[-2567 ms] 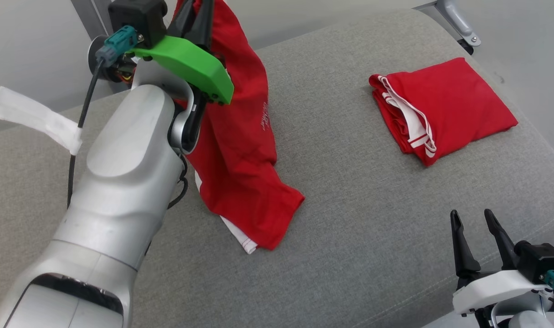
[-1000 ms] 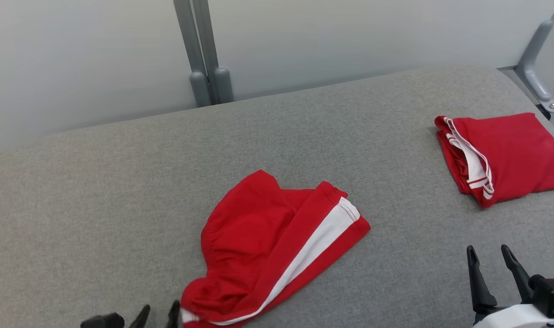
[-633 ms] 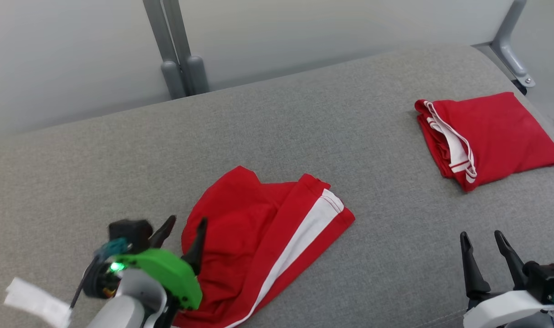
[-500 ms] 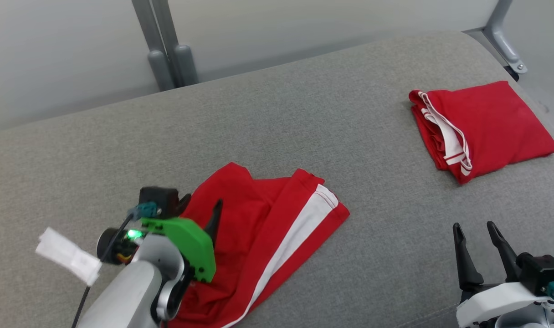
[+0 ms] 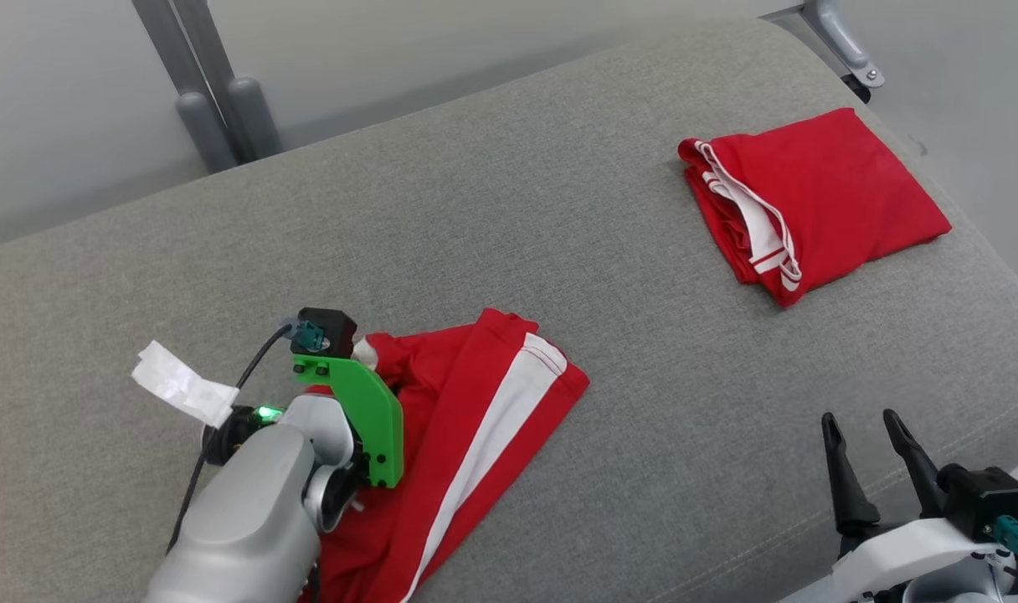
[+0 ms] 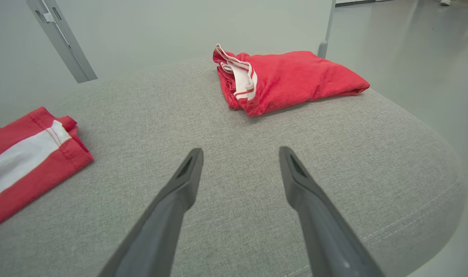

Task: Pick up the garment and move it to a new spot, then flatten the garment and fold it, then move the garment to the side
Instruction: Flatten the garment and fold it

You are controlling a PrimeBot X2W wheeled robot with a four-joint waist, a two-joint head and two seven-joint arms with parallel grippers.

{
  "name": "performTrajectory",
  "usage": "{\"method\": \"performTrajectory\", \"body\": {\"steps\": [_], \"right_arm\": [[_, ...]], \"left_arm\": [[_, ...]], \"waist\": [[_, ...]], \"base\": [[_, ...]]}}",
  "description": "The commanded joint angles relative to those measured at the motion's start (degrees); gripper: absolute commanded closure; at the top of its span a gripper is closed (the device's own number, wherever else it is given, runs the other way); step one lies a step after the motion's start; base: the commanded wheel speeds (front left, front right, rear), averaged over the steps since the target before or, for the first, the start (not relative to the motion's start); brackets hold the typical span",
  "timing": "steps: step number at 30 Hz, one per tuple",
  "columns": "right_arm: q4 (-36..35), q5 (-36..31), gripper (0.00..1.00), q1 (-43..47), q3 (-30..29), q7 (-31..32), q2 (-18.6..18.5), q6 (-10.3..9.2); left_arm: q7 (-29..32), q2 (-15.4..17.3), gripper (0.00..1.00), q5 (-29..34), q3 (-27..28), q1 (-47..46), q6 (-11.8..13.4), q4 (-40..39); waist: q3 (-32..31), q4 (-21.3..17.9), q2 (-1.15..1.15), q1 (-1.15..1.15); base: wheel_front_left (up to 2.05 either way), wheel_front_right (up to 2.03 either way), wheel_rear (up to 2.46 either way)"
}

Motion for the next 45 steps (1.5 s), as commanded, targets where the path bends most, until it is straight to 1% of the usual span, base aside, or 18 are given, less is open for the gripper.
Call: {"method": "performTrajectory", "body": {"steps": [1,3,6,11,18,21,25,29,32,33,34,35,37,40,43,44,45], "right_arm": [[0.1,0.2,0.0,1.1,-0.7,-0.1,-0.4,-0.06],[0.3,-0.2,0.0,1.7,-0.7,-0.1,-0.6,-0.06],[0.1,-0.5,0.0,1.6,-0.6,-0.1,-1.1,-0.06],[-0.1,-0.7,0.0,1.6,-0.7,-0.1,-1.5,-0.06],[-0.3,-0.9,0.0,2.3,-0.7,-0.1,-1.6,-0.06],[-0.5,-0.8,0.0,2.0,-0.9,-0.1,-1.4,-0.06],[-0.3,-0.5,0.0,1.8,-0.4,-0.1,-1.0,-0.06],[-0.3,-0.3,0.0,0.8,-0.1,-0.1,-0.8,-0.06],[-0.2,-0.2,0.0,0.1,0.2,-0.1,-0.9,-0.06],[-0.2,-0.1,0.0,-0.2,0.3,-0.1,-1.0,-0.06],[-0.1,-0.1,0.0,-0.4,0.4,-0.1,-1.0,-0.06],[0.0,0.0,0.0,-0.5,0.5,-0.1,-1.1,-0.06],[0.1,0.0,0.0,-0.7,0.8,-0.1,-1.1,-0.06],[0.0,0.2,0.0,-0.9,0.3,-0.1,-1.0,-0.06],[-0.2,0.2,0.0,-0.5,0.0,-0.1,-0.7,-0.06],[-0.3,0.3,0.0,-0.4,-0.2,-0.1,-0.6,-0.06],[-0.4,0.4,0.0,-0.2,-0.4,-0.1,-0.5,-0.06]], "left_arm": [[-1.8,-1.4,1.0,-0.9,0.5,-0.5,-0.5,0.6],[-4.7,-2.1,1.0,-1.1,0.9,-0.6,-0.8,1.0],[-10.6,-2.8,1.0,-0.8,2.0,-1.3,-0.1,0.6],[-20.9,-3.8,1.0,1.5,2.5,-2.2,1.9,-1.6],[-31.0,-3.7,1.0,5.0,2.6,-2.9,5.1,-6.3],[-32.9,-3.3,1.0,6.6,3.3,-3.1,7.1,-8.2],[-33.9,-2.5,1.0,8.1,4.1,-3.5,8.5,-7.4],[-34.3,-2.3,1.0,9.3,5.5,-4.2,9.2,-5.5],[-34.2,-1.5,1.0,11.3,8.1,-5.1,10.3,-5.6],[-34.2,-1.5,0.98,11.6,9.1,-4.8,10.5,-5.7],[-34.2,-1.7,0.2,12.0,9.7,-4.1,10.4,-4.7],[-34.2,-1.8,0.0,12.2,9.6,-3.4,9.9,-3.0],[-34.1,-2.0,0.0,11.7,10.6,-3.5,9.7,-0.3],[-34.1,-2.4,0.0,10.8,12.5,-3.3,11.0,2.6],[-34.1,-2.3,0.0,10.0,14.3,-1.9,12.6,2.8],[-34.1,-2.2,0.0,10.1,14.9,-1.8,13.3,1.8],[-34.1,-2.2,0.0,11.1,14.7,-1.9,13.5,0.3]], "waist": [[-1.4,0.5,0.0,0.0],[-2.4,1.2,0.0,0.0],[-3.2,1.8,0.0,0.0],[-4.2,3.1,0.0,0.0],[-4.8,4.1,0.0,0.0],[-4.5,4.4,0.0,0.0],[-3.8,4.8,0.0,0.0],[-2.8,4.7,0.0,0.0],[-2.1,4.5,0.0,0.0],[-1.9,4.4,0.0,0.0],[-1.8,4.3,0.0,0.0],[-1.7,4.1,0.0,0.0],[-1.6,3.6,0.0,0.0],[-1.4,3.1,0.0,0.0],[-1.1,2.8,0.0,0.0],[-0.8,2.8,0.0,0.0],[-0.6,2.9,0.0,0.0]], "base": [[0.0,0.0,0.0],[0.0,0.0,0.0],[0.0,0.0,0.0],[0.0,0.0,0.0],[0.0,0.0,0.0],[0.0,0.0,0.0],[0.0,0.0,0.0],[0.0,0.0,0.0],[0.0,0.0,0.0],[0.0,0.0,0.0],[0.0,0.0,0.0],[0.0,0.0,0.0],[0.0,0.0,0.0],[0.0,0.0,0.0],[0.0,0.0,0.0],[0.0,0.0,0.0],[0.0,0.0,0.0]]}}
